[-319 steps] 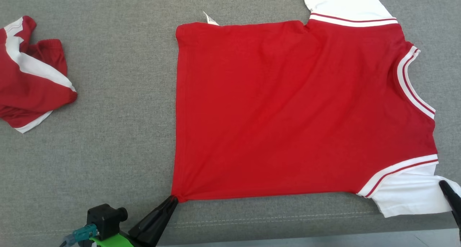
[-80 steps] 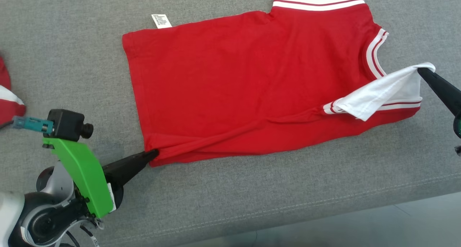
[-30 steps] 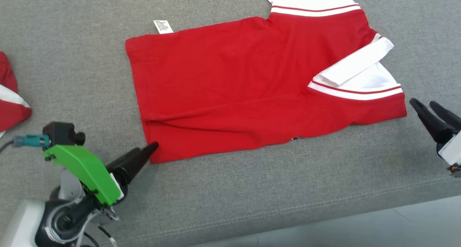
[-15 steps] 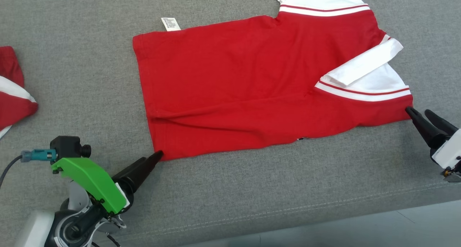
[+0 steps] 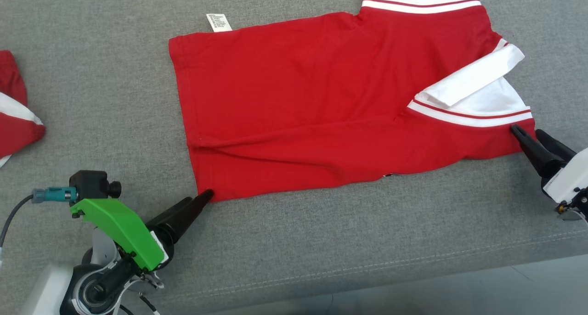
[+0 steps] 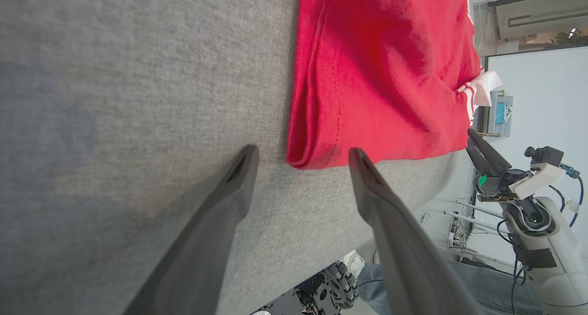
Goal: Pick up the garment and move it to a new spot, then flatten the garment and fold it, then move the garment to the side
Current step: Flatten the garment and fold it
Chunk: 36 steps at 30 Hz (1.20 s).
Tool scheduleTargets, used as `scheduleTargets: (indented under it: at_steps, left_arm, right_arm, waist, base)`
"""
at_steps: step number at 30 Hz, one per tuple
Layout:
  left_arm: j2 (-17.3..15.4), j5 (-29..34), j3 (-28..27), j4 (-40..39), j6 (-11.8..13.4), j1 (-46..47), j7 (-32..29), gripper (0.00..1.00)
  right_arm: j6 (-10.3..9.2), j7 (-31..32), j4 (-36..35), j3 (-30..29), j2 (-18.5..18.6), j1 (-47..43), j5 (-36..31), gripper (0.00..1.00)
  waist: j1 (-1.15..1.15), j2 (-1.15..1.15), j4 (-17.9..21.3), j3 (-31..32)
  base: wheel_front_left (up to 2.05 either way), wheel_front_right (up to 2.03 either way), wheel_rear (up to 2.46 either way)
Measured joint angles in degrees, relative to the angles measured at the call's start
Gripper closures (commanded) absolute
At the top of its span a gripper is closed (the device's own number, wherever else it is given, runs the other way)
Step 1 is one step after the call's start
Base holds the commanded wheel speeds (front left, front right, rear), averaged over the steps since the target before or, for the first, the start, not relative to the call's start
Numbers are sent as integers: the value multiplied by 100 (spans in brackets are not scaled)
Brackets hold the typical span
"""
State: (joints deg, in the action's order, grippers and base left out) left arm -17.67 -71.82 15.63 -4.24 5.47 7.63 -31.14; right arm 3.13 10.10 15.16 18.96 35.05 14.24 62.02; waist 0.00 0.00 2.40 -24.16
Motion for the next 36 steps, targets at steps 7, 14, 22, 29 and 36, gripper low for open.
scheduleTargets:
  at_steps: [7,14,22,29,36]
  left_arm:
    - [29,7,101,33,-69,199,-8,0]
    - [48,7,285,53,-203,282,-153,21]
    - [51,5,417,204,-303,286,-269,100]
    - [51,-29,331,300,-412,280,-294,100]
    - [47,-312,168,268,-499,170,-292,100]
  right_arm:
    - [60,3,86,103,-93,197,-1,0]
    - [134,166,213,207,-85,300,1,0]
    - [191,436,290,266,-57,367,121,100]
    - [241,516,390,232,-58,371,260,100]
    - [252,566,435,218,-11,370,319,100]
  waist:
    - [0,0,18,-105]
    - [0,0,32,-127]
    - [0,0,26,-101]
    - [0,0,-24,27]
    - [0,0,-74,153]
  base:
    - [0,0,0]
    - [0,0,0]
    - [0,0,0]
    - [0,0,0]
    - [0,0,0]
